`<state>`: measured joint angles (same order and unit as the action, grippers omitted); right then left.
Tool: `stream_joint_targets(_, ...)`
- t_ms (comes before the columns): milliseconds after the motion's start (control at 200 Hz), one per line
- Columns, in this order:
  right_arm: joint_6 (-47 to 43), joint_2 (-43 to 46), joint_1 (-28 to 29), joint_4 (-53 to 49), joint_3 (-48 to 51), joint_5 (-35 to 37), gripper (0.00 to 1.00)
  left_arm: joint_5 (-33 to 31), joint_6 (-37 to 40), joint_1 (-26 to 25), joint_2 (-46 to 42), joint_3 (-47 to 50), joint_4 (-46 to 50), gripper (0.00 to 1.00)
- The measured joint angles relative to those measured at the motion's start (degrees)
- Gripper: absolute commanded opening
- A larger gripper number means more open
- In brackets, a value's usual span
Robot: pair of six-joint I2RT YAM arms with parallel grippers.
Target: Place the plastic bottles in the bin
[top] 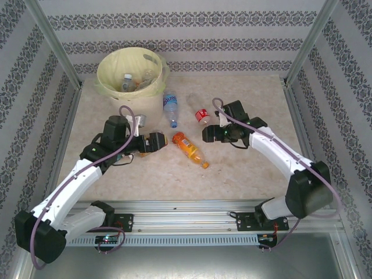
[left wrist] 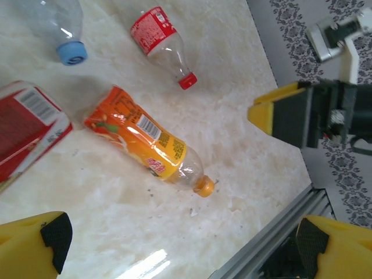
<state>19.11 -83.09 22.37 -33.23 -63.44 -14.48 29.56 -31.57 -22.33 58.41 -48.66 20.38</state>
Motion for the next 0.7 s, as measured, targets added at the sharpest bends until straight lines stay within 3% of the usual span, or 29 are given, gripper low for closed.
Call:
stream_joint_targets(285,-4.4,-13.1,-5.0,-0.1,-8.5,-3.1,0.73,-0.5,-6.5,-3.6,3.2,3.1,-8.9,1.00)
stream_joint_targets(699,-9.8,-26.1,-6.5,-2.5,-14.6,-2.6,0.68,0.5,-12.7,-5.0,8.1,6.0,-16.8,1.00)
